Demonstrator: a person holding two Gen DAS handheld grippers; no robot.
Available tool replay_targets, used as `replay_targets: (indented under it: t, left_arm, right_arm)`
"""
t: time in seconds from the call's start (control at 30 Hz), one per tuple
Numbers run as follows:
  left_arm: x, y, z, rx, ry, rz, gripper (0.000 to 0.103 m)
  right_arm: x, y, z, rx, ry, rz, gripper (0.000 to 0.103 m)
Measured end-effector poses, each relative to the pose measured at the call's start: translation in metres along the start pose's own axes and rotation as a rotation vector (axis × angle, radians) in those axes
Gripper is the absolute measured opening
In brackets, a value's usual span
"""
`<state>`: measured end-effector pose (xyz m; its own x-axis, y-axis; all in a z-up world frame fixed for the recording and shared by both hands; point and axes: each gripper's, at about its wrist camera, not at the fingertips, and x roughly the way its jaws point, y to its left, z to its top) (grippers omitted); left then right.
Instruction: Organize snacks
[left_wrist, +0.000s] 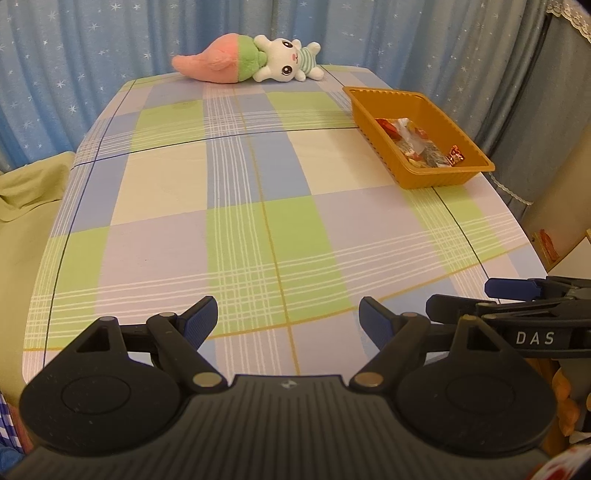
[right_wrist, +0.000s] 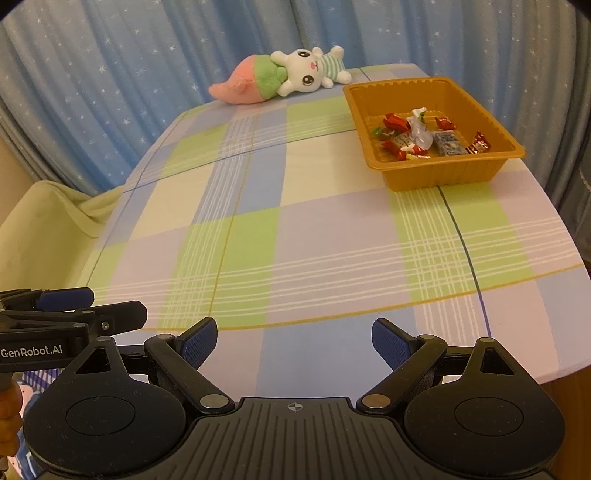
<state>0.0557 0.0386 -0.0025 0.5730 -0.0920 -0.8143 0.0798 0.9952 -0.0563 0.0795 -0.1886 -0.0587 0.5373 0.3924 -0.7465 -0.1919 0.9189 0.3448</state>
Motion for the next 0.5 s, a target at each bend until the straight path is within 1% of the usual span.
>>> replay_targets:
  t: [0.27,0.5]
  left_arm:
    - [0.008,-0.006,0.003,0.021,0.014,-0.021,0.083]
    - [0.023,-0.019,0.013,0.028,0.038,-0.027,0.084]
  right_arm:
    - [0.0,-0.006,-0.003,0.025,0.004,-0.019,0.09]
    - [0.002,-0.024,0.005,0.043,0.01,-0.038,0.09]
